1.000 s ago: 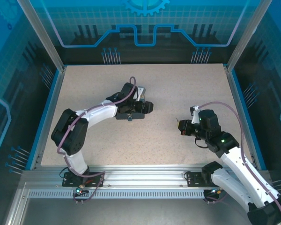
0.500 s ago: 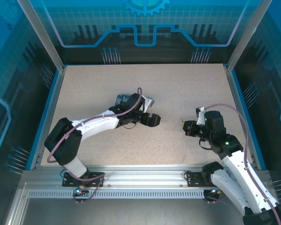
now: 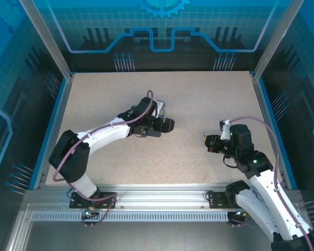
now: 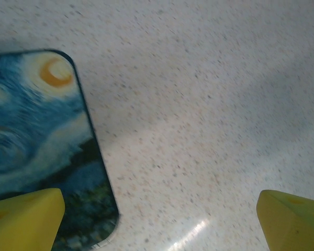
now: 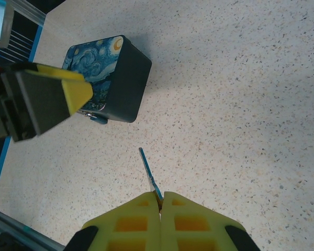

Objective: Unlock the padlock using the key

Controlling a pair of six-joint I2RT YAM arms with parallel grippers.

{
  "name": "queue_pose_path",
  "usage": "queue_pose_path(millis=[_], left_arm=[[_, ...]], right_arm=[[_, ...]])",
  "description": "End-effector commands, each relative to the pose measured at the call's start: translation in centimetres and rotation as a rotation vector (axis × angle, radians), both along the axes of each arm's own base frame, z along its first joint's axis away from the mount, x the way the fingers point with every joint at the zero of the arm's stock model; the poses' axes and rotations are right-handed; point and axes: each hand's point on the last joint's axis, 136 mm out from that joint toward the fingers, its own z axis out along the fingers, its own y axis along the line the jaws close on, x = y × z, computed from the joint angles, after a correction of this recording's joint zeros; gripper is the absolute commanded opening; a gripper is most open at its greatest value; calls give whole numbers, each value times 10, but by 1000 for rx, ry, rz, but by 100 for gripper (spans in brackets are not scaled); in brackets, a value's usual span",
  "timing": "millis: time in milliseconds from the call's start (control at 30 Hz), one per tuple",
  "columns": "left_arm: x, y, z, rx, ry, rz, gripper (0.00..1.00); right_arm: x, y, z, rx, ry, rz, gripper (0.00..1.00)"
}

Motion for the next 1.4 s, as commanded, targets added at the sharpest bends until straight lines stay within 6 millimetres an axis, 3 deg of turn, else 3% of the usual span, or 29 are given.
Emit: queue_pose_path(millis=[0, 233, 633, 900, 1100, 1233, 1367], left_arm=[[9, 7, -16, 89, 17, 0, 96], [-1, -5, -38, 118, 74, -43, 92], [-45, -31, -70, 101, 171, -107, 86], [-65, -64, -55, 44, 148, -169, 85], [-73, -74, -49, 16, 146, -189, 83], [-76, -73, -29, -37, 107, -187, 84], [-77, -72, 8, -99, 28, -204, 86]], right_arm=[[-3, -2, 5, 8, 1, 0, 0], [-4, -4, 3, 5, 8, -10, 1], [-5, -6, 2, 2, 11, -20, 1], [-4, -3, -3, 21, 25, -20, 1], [-4, 1, -10, 49, 41, -15, 1], [-1, 6, -16, 77, 55, -7, 1], [4, 15, -23, 108, 75, 11, 1]])
